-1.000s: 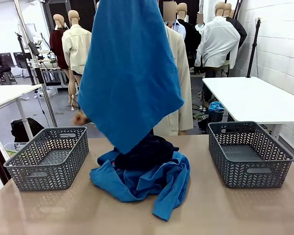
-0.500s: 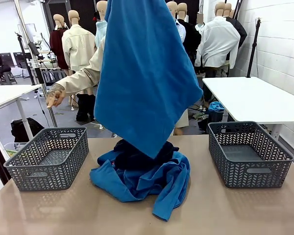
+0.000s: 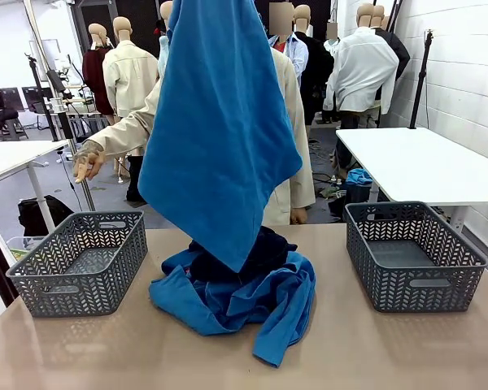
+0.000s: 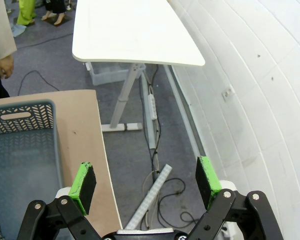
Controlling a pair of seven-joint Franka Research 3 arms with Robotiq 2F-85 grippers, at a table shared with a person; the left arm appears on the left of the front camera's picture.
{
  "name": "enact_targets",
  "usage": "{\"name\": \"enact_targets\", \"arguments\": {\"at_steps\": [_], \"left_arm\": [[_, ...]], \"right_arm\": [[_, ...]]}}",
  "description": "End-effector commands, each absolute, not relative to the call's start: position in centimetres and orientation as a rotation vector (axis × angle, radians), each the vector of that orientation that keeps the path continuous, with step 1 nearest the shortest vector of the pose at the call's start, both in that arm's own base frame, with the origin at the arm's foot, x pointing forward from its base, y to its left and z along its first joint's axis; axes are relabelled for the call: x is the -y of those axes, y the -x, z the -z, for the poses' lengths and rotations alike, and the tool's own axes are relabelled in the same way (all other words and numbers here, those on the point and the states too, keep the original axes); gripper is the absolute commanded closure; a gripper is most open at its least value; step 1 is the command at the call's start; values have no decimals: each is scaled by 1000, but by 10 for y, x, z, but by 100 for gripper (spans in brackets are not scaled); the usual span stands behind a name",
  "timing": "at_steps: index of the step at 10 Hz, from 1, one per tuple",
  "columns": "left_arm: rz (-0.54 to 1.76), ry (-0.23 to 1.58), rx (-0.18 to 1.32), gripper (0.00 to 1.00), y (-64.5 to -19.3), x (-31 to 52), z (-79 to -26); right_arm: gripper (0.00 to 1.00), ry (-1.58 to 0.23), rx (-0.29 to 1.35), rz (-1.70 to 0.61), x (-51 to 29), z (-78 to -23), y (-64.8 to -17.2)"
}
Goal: Sort the tops and bottoms.
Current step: Sort the clothes according to human instructions.
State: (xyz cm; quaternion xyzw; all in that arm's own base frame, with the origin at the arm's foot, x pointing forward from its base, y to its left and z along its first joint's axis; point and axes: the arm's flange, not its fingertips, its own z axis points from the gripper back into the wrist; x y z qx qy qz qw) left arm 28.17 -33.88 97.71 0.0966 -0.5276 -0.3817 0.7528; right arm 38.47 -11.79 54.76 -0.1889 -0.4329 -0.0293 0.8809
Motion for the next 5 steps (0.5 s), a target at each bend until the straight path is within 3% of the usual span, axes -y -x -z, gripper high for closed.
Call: {"name": "enact_targets", "arguments": {"at_steps": [1, 5], "left_arm": [[841, -203, 1173, 100, -278, 329, -984], [841, -203, 1173, 100, -278, 329, -984]], "right_arm": [[0, 406, 895, 46, 116, -546, -385], [0, 406, 895, 46, 116, -546, -385]]}}
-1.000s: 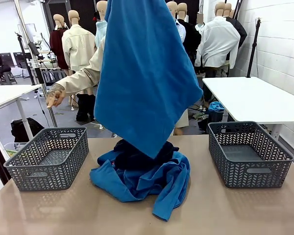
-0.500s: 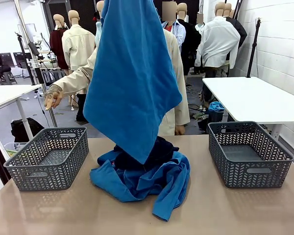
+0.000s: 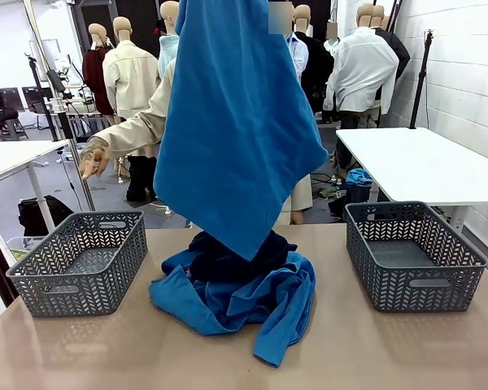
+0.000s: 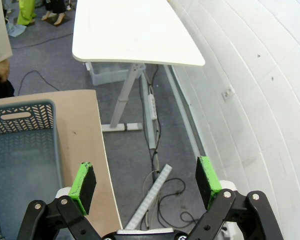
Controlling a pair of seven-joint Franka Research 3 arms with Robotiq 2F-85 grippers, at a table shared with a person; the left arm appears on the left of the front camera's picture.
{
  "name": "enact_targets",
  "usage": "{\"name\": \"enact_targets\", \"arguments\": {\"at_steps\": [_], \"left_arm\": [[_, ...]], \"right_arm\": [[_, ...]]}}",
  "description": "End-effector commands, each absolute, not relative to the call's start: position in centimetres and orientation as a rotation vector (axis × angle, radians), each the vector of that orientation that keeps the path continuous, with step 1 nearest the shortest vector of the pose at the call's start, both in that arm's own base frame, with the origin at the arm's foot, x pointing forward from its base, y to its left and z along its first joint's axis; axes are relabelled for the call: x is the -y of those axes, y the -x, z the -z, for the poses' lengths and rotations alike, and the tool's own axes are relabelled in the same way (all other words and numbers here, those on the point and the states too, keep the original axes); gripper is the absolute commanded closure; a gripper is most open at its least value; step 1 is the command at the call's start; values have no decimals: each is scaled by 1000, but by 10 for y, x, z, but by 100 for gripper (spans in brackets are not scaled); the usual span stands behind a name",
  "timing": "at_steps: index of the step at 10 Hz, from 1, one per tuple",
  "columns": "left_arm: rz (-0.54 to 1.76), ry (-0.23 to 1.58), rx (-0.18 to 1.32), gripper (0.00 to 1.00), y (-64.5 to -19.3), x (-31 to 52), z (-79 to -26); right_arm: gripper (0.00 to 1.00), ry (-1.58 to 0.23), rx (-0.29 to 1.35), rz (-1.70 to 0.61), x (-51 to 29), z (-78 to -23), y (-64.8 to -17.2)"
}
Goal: Sort the tops and bottoms.
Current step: Sort the clothes according to human instructions.
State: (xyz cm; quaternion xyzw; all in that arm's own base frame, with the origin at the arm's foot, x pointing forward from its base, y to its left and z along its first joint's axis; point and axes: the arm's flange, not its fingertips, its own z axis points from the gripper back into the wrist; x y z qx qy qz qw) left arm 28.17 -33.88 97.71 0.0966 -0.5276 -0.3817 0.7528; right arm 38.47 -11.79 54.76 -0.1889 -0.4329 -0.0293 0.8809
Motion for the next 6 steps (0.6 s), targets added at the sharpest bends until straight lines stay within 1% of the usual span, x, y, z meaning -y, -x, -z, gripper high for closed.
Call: {"name": "enact_targets", "arguments": {"at_steps": [1, 3, 5, 6], "left_arm": [[833, -211, 1152, 100, -282, 339, -977], [801, -292, 1227, 100, -290, 304, -992], [706, -371, 1230, 100, -294, 250, -993], [668, -393, 1192, 100, -294, 221, -982]], "right_arm": [[0, 406, 895, 46, 116, -546, -385], [0, 406, 895, 46, 116, -546, -385], [0, 406, 895, 46, 116, -546, -385], [0, 406, 895, 46, 116, -546, -385]]}}
